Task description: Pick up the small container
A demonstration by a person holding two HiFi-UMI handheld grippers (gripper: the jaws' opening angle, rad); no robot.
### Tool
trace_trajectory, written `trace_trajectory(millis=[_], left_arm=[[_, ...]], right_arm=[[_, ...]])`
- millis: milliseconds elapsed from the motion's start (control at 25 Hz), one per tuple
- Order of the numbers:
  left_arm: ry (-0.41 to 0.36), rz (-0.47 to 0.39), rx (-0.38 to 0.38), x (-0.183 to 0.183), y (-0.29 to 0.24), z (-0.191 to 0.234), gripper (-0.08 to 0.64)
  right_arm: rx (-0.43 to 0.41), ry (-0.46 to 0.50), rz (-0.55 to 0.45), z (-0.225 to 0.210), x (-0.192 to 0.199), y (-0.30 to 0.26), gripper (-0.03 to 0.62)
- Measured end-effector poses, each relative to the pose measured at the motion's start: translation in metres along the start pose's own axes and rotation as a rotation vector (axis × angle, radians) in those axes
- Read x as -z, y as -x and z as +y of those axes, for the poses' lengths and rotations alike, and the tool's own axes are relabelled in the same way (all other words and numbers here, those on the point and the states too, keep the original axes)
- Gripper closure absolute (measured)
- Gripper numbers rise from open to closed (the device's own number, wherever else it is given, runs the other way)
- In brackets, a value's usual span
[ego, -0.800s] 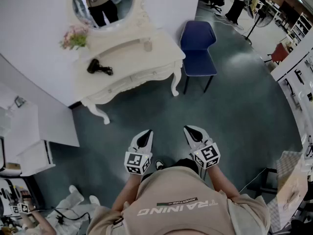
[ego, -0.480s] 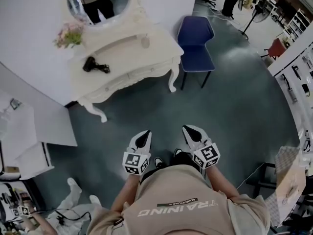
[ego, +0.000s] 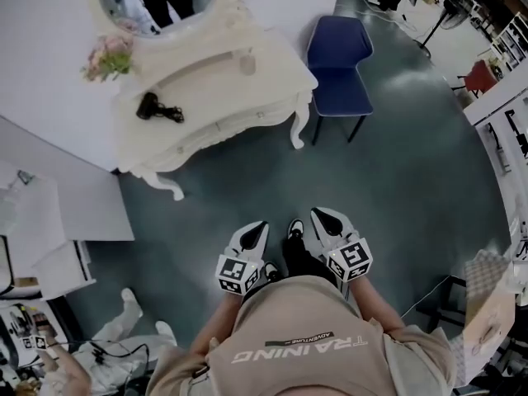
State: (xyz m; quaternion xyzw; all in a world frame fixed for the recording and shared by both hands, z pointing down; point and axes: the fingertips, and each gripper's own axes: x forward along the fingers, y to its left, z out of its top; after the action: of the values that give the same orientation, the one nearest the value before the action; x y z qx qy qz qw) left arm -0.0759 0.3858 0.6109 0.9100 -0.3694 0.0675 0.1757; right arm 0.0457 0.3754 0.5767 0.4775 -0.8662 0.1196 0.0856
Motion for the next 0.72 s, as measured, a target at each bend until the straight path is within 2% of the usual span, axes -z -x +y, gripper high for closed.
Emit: trace_trajectory(millis=[320, 520, 720], left_arm=[[-0.1, 0.003, -0.019, -0.067, -0.063, 0.035, 0.541], [-0.101, -0.022, -0.037, -0.1, -0.104, 0.05, 0.541], [-0.086, -0.02, -0.055, -0.112, -0.135, 0.061, 0.541]], right_arm=[[-0.078, 0.048, -0.065, -0.051, -0.048, -0.077, 0.589], [-0.119, -0.009, -0.058, -0.085, -0.061, -0.107, 0.589], [-0.141, -0.002, -0.017, -0.112, -0.058, -0.124, 0.589]])
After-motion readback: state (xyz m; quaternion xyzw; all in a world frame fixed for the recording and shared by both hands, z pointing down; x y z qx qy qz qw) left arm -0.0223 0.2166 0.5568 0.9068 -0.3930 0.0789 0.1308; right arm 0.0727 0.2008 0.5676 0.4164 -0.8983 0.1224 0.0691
